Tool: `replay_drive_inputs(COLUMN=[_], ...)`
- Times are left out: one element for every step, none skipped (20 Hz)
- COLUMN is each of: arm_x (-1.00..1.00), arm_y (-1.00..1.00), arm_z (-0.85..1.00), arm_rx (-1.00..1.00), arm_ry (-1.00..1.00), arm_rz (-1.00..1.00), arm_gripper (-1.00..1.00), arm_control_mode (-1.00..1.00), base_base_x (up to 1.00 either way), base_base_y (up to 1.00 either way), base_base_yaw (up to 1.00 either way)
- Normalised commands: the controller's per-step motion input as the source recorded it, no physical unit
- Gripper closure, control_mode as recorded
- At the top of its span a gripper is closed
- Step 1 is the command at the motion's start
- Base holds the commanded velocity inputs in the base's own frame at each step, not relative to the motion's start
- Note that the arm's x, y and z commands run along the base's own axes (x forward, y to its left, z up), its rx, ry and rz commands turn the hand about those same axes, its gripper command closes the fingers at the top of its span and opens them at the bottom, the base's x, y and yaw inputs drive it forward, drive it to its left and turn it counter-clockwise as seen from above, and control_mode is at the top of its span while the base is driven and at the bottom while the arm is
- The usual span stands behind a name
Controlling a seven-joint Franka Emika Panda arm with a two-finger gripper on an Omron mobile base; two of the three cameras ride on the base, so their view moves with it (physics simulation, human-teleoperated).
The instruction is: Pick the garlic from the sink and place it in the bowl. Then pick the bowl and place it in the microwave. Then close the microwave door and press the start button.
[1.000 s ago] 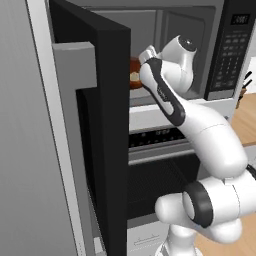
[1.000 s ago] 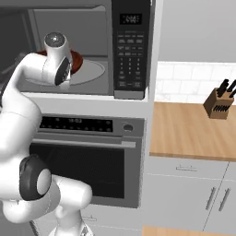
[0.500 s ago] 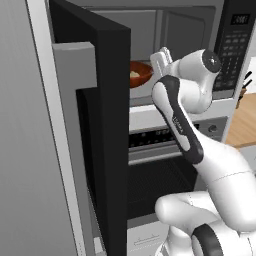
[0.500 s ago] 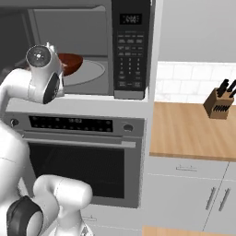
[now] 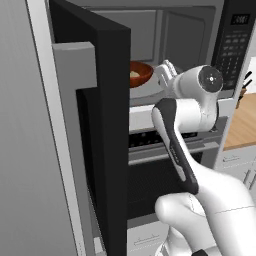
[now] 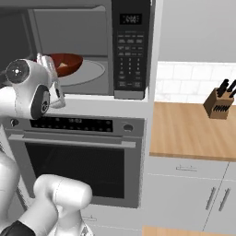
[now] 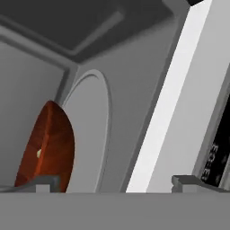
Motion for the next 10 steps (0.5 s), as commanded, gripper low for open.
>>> replay_drive_inputs(arm_x=[-0.01,-0.03,-0.07,0.00,0.00,0.00,0.00,0.00,-0.14,-0.29], arm_y=[-0.30,-0.24,-0.17,-0.29,-0.36,-0.39,-0.54,-0.52,-0.34,-0.19], arm_z=[0.29,0.24,0.16,0.07,0.00,0.00,0.00,-0.09,-0.30,-0.54], arm_rx=[-0.36,-0.38,-0.38,-0.38,-0.36,-0.37,-0.34,-0.33,-0.33,-0.33], arm_ry=[0.09,0.09,0.09,0.12,0.11,0.13,0.14,0.12,0.03,0.00], arm_rz=[-0.21,-0.22,-0.23,-0.18,-0.18,-0.18,-0.19,-0.19,-0.22,-0.18], arm_gripper=[-1.00,-1.00,-1.00,-1.00,-1.00,-1.00,-1.00,-1.00,-1.00,-1.00], arm_control_mode=[-1.00,-1.00,-1.00,-1.00,-1.00,-1.00,-1.00,-1.00,-1.00,-1.00], base_base_x=[0.00,0.00,0.00,0.00,0.00,0.00,0.00,0.00,0.00,0.00], base_base_y=[0.00,0.00,0.00,0.00,0.00,0.00,0.00,0.00,0.00,0.00], base_base_yaw=[0.00,0.00,0.00,0.00,0.00,0.00,0.00,0.00,0.00,0.00])
